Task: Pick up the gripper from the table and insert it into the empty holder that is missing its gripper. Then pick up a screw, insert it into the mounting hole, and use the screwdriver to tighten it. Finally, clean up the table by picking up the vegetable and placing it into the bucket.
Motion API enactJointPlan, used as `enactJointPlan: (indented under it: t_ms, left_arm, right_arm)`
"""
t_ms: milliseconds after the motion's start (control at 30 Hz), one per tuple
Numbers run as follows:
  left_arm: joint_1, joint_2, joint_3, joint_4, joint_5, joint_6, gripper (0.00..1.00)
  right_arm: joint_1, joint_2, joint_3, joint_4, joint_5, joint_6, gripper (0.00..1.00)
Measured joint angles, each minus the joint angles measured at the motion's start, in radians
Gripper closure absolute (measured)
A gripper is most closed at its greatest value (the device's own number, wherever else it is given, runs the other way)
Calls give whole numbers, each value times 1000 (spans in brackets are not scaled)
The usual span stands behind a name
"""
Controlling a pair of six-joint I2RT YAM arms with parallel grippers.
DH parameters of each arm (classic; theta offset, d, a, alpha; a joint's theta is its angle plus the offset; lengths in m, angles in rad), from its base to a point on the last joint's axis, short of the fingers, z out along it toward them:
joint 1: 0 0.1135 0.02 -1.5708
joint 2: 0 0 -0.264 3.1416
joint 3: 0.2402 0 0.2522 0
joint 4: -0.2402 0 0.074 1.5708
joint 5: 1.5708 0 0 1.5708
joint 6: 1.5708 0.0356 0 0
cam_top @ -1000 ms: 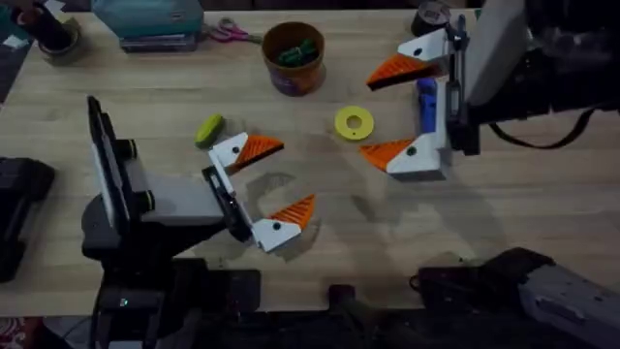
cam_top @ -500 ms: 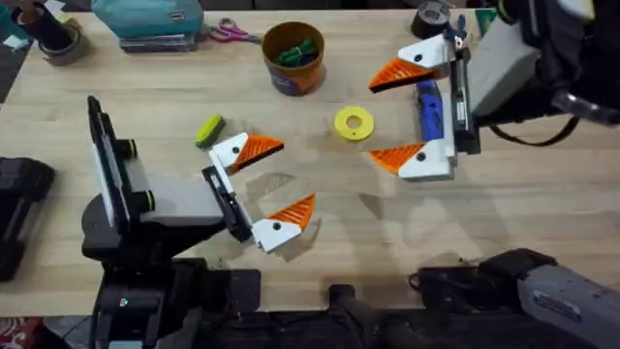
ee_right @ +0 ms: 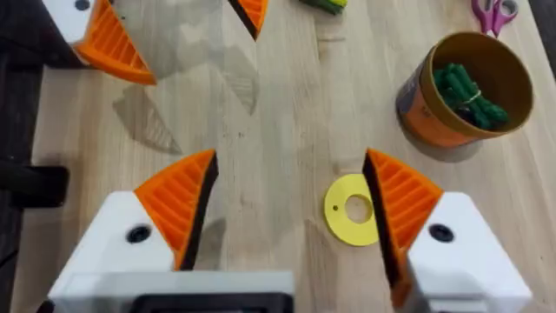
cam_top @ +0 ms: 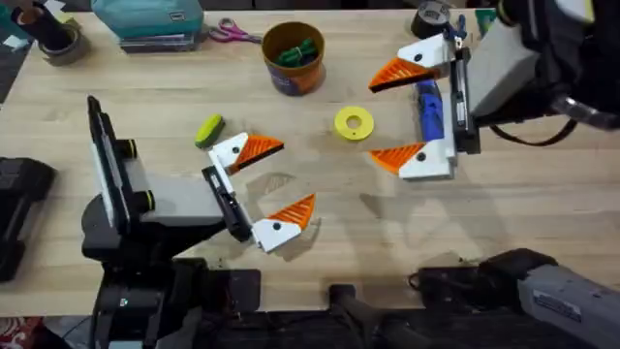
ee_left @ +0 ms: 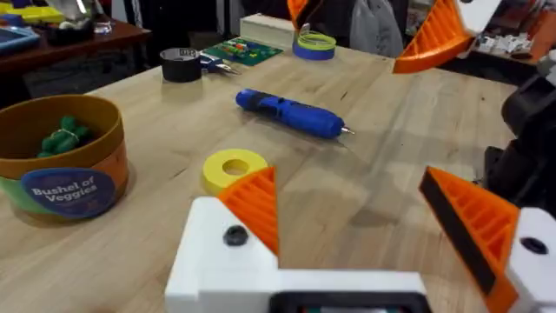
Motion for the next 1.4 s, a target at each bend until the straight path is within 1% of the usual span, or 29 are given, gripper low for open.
enactJointPlan:
  t_ms: [133,167,233,267,300,333,367,400,500,600,667,700,733,800,933,1100,1233,1333,1400]
  left_arm:
    - [0,0,0,0,0,0,15]
    - [0,0,0,-1,0,-2,83]
    - [0,0,0,0,0,0,405]
    - [0,0,0,0,0,0,542]
    - [0,0,0,0,0,0,699]
    - [0,0,0,0,0,0,876]
    - [0,0,0,0,0,5,964]
    - [0,0,0,0,0,6,986]
    - [0,0,0,0,0,7,985]
    - [0,0,0,0,0,7,986]
    - [0,0,0,0,0,7,986]
    - [0,0,0,0,0,7,986]
    - [0,0,0,0,0,7,987]
    - [0,0,0,0,0,7,987]
    - [0,0,0,0,0,7,987]
    - [0,0,0,0,0,7,987]
    - [0,0,0,0,0,7,987]
    - [0,0,0,0,0,7,987]
    - [0,0,0,0,0,7,987]
  right_arm:
    - [0,0,0,0,0,0,5]
    - [0,0,0,0,0,0,5]
    - [0,0,0,0,0,0,5]
    - [0,0,0,0,0,0,5]
    - [0,0,0,0,0,0,5]
    - [0,0,0,0,0,0,5]
    - [0,0,0,0,0,0,6]
    - [0,0,0,2,0,1,6]
    - [0,0,0,47,20,56,5]
    - [-1,0,0,143,116,248,5]
    - [-2,0,5,172,239,452,5]
    - [-2,0,13,163,295,528,5]
    - [-4,0,61,84,454,708,5]
    - [-4,0,114,21,547,791,5]
    - [-4,0,210,-62,695,885,6]
    - [-24,2,274,-137,835,985,5]
    - [-96,37,303,-180,885,1055,5]
    - [-148,89,305,-180,885,1080,5]
    - [-173,135,305,-178,864,1077,5]
